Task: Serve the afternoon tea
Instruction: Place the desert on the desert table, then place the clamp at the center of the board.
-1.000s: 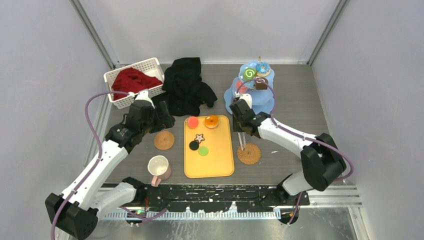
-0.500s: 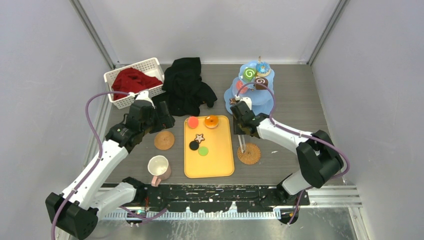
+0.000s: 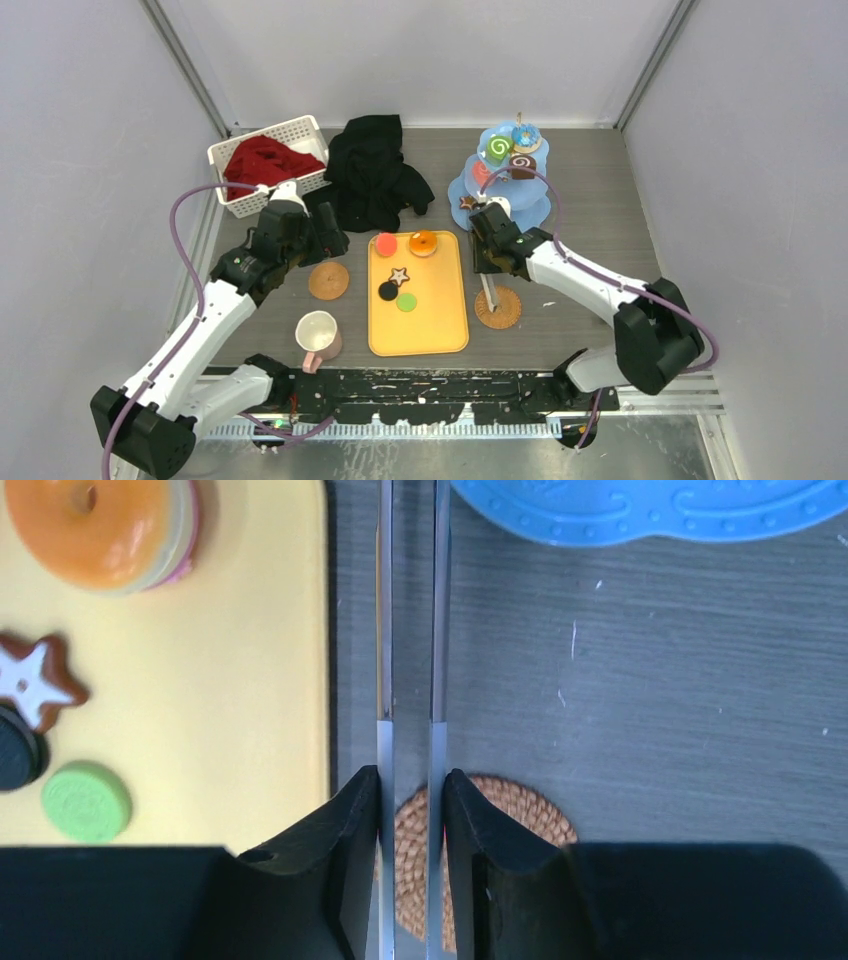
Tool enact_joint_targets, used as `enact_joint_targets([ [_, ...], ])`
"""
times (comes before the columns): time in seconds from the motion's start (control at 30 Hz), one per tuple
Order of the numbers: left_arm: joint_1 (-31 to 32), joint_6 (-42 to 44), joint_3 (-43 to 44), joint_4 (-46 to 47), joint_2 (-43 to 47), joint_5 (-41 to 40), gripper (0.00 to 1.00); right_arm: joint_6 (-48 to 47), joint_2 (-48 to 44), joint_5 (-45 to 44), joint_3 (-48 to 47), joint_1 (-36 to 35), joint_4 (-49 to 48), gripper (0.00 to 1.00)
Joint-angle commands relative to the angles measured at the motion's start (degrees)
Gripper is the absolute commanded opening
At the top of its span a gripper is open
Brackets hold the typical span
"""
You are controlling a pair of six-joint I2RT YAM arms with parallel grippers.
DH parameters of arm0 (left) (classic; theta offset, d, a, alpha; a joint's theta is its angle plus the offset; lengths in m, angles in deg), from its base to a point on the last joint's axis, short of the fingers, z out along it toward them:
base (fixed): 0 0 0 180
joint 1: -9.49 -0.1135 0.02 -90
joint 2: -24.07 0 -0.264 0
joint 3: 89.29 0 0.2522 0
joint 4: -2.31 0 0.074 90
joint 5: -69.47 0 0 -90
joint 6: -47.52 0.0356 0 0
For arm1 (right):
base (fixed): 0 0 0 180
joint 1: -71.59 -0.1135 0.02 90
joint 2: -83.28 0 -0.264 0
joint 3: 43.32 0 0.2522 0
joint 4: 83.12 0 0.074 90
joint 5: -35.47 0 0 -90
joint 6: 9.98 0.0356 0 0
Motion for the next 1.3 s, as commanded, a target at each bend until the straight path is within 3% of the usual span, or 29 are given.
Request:
enact_joint_targets([
  [0.0, -0.22, 0.22, 1.00, 0.57, 1.66, -1.28, 0.99, 0.27, -6.52, 3.85, -0.26, 0.20, 4.21, 0.31],
  [0.2, -0.17, -0.20, 0.39, 1.89, 1.14, -0.85, 0.99, -1.10, -11.45, 5.42, -2.01, 0.18, 11.20, 0.29],
  [0.33, -0.21, -0.07, 0.60, 1.72, 1.33, -1.03, 0.99, -3.01, -13.20, 8.45, -5.05, 0.17, 16.75, 0.22],
  [0.5, -0.23, -0.65, -0.67, 1.96, 3.96, -2.52, 0.99, -7.38, -16.07, 20.54, -5.99, 0.11, 19.90, 0.12],
  [0.73, -0.24, -0.94, -1.51, 2.36, 6.21, -3.20, 0.99, -10.44, -19.22, 31.51, -8.57, 0.02, 22.77, 0.10],
  [0.83, -0.21, -0.90, -1.25, 1.92, 5.90, -2.58, 0.99, -9.23, -19.87, 27.32, -7.82, -0.03, 23.18, 0.09],
  [1.0, -0.20, -1.08, -1.32, 1.89, 5.93, -2.07, 0.99, -1.83, -21.02, 10.49, -5.92, 0.04, 26.60, 0.12],
  [1.17, -0.19, -1.10, -1.05, 1.77, 6.20, -1.81, 0.99, 4.28, -19.66, 6.85, -4.53, 0.00, 32.29, 0.10],
  [1.27, -0.24, -0.87, -1.11, 2.04, 6.80, -2.08, 0.99, 11.16, -18.41, -0.20, -5.84, 0.08, 39.10, 0.10],
])
